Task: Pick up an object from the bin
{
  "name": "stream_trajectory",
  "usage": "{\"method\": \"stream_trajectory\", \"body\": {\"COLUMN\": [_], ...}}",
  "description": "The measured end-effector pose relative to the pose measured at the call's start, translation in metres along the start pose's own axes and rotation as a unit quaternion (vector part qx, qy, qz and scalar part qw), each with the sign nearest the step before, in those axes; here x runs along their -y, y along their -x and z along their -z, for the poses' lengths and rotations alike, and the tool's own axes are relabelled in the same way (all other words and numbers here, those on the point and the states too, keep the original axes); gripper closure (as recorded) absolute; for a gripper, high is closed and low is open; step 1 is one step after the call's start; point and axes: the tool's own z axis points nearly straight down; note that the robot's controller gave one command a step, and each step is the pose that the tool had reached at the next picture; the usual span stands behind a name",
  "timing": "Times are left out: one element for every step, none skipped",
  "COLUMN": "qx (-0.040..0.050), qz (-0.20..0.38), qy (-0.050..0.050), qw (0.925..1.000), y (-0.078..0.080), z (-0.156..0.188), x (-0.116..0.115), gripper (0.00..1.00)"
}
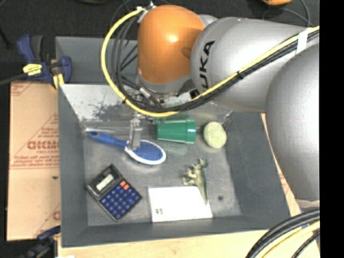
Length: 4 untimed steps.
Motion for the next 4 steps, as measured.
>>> {"method": "stream_trajectory", "body": {"qx": [0.0031,0.0054,0.0021,0.0046], "qz": [-0.002,-0.046,-0.107,-0.119], "qy": [0.0,0.001,0.0,0.001], "qw": [1.0,0.9989,0.9943,0.9929], "y": [0.001,-0.005,-0.012,0.004], "z": [0.005,-0.055,-0.068,-0.071], "x": [0.001,0.025,0.06,0.063], "gripper": [0.0,0.0,0.0,0.0]}}
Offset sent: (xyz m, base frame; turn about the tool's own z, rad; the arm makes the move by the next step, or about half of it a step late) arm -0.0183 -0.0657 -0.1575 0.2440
